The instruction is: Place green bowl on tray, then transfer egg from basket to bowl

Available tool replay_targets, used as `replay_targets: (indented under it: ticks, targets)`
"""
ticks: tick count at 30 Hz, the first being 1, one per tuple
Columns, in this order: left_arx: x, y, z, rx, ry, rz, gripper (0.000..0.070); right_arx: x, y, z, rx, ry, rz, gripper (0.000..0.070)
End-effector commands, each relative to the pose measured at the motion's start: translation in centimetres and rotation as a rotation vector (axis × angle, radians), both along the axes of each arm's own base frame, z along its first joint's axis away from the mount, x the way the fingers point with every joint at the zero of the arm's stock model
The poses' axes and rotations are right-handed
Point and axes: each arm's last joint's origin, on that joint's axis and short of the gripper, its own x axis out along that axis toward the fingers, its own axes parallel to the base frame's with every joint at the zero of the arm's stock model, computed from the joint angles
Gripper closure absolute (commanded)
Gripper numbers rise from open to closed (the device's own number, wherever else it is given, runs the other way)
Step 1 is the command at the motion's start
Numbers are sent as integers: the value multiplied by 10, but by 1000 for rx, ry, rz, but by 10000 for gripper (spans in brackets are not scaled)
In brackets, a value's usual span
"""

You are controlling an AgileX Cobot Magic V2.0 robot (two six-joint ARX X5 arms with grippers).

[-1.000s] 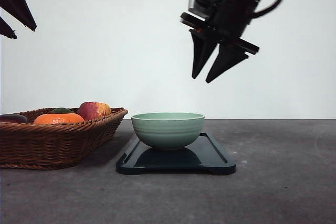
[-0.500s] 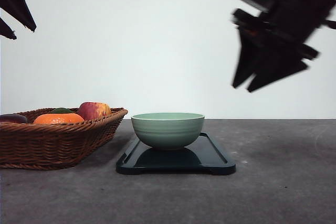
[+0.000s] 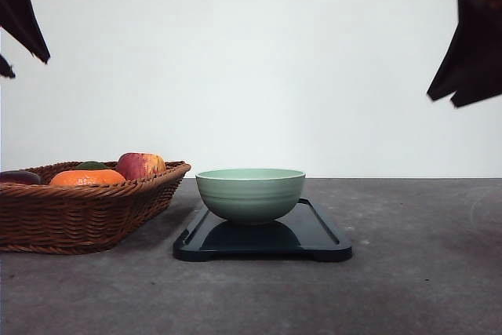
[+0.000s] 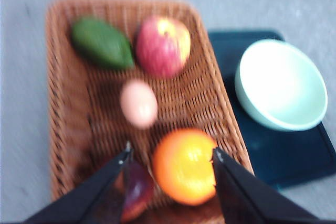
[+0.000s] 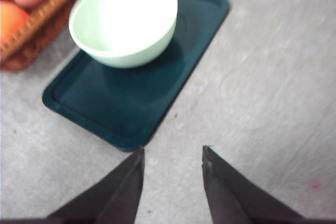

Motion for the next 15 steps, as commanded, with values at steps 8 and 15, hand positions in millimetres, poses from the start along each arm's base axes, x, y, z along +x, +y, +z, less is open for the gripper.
replay_targets:
  ticks: [8, 15]
  targets:
    - [45, -17, -7, 7, 113, -28, 298, -1, 0, 3, -9, -13, 12, 485]
    - [95, -32, -29, 88, 205, -33, 298, -2, 0, 1, -15, 7, 12, 485]
